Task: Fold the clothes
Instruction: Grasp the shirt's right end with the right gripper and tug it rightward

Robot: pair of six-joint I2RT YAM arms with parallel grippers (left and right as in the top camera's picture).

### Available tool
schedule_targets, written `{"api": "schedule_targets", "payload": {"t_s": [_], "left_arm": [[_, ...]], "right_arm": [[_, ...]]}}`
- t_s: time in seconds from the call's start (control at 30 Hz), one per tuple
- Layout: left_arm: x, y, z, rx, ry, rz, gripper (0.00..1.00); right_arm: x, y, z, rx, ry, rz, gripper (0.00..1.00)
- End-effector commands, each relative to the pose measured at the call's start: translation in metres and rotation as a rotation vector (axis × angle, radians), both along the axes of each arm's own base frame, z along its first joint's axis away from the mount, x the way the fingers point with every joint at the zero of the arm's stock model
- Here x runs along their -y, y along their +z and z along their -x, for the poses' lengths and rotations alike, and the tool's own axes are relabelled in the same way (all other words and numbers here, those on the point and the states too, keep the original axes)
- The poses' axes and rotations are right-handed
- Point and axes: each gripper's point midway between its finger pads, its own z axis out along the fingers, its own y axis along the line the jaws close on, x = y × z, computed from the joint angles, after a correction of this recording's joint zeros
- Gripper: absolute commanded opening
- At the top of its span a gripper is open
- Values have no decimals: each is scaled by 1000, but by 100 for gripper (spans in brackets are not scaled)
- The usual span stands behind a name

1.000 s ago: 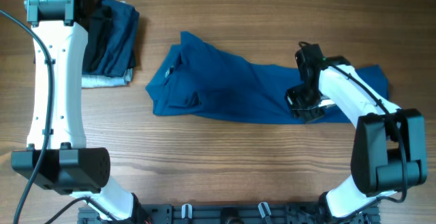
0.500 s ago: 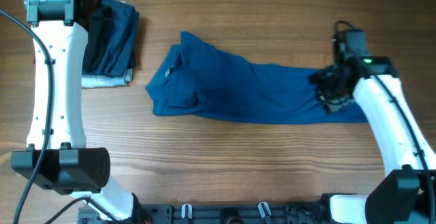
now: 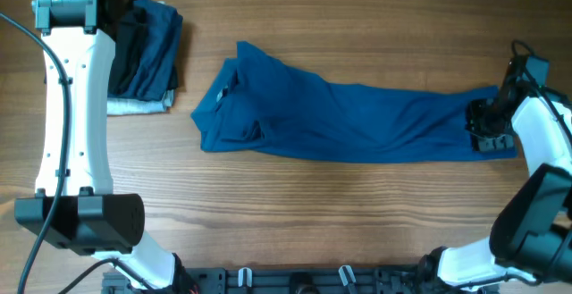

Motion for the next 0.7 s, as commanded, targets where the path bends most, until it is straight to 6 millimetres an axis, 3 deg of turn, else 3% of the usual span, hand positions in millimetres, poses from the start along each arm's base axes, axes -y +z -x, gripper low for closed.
{"api": "schedule_targets", "payload": {"t_s": [0.0,0.07,0.13,0.17,0.23,0.3,0.4,0.5,0.57,0.67], "left_arm": [[-1,-5,-1,-9,2,1,100],[-1,-5,-1,-9,2,1,100],[-1,-5,-1,-9,2,1,100],[-1,-5,-1,-9,2,1,100],[-1,-5,-1,-9,2,1,100],[-1,-5,-1,-9,2,1,100],[-1,-5,-1,-9,2,2,100],[-1,-5,-1,-9,2,1,100],[-1,-5,-1,-9,2,1,100],[-1,-5,-1,-9,2,1,100]], "right_arm": [[5,-23,-1,-39,-8,2,51],[7,-36,-7,-36,-20,1,46],[9,-39,-7,-45,-27,7,28],[10,-39,-6,-47,-28,13,25],[12,-38,-6,-50,-25,24,4],[13,-31,-9,-39,-19,29,4],[16,1,-16,-8,42,54,4],[13,31,-3,2,56,75,4],[10,36,10,-39,56,75,5],[13,27,26,-103,48,102,5]]}}
